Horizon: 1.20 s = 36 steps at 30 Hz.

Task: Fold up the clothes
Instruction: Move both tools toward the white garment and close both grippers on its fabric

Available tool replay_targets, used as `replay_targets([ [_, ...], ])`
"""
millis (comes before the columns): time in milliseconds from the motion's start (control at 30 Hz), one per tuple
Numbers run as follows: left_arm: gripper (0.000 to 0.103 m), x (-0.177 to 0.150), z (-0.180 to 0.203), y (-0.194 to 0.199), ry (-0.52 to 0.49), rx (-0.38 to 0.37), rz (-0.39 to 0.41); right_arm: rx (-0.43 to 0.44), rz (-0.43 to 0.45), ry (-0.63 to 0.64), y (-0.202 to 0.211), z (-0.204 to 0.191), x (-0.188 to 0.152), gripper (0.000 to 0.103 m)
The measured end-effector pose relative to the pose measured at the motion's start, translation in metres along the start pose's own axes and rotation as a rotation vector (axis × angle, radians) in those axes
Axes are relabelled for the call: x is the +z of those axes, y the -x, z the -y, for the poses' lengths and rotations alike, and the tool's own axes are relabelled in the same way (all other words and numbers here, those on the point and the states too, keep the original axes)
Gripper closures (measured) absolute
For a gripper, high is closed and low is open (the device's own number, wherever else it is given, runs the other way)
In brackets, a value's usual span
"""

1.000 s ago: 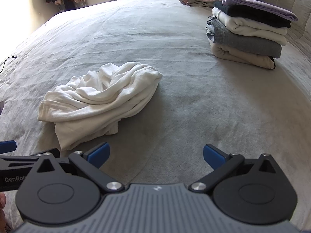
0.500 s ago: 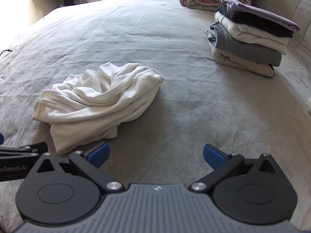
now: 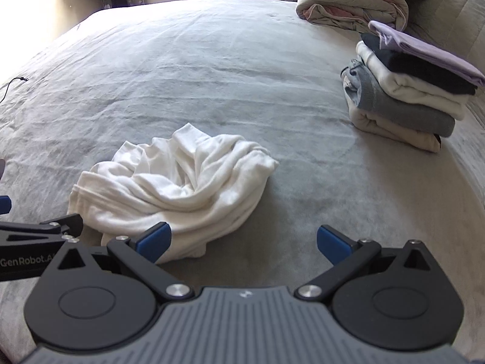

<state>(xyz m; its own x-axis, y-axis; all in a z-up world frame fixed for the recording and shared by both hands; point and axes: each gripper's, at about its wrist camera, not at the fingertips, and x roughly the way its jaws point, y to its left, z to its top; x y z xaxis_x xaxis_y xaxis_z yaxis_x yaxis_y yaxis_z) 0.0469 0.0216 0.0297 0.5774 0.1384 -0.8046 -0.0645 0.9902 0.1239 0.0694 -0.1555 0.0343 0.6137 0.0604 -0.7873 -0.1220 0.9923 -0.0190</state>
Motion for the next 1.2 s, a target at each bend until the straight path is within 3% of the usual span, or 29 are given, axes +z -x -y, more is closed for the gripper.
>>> replay_targets([
  [200, 0.001, -0.004, -0.003, -0.037, 0.005, -0.008, -0.048, 0.024, -0.049, -0.015, -0.037, 0.004, -0.001, 0.000],
  [400, 0.000, -0.008, 0.003, -0.061, -0.051, -0.026, -0.087, 0.136, -0.076, -0.060, -0.059, 0.015, -0.008, 0.000],
  [667, 0.000, -0.011, 0.005, -0.069, -0.068, -0.046, -0.079, 0.169, -0.007, -0.005, -0.058, 0.014, -0.018, 0.000],
  [1200, 0.000, -0.021, 0.011, -0.065, -0.127, -0.016, -0.003, 0.172, 0.031, -0.013, -0.059, 0.015, -0.024, 0.000],
])
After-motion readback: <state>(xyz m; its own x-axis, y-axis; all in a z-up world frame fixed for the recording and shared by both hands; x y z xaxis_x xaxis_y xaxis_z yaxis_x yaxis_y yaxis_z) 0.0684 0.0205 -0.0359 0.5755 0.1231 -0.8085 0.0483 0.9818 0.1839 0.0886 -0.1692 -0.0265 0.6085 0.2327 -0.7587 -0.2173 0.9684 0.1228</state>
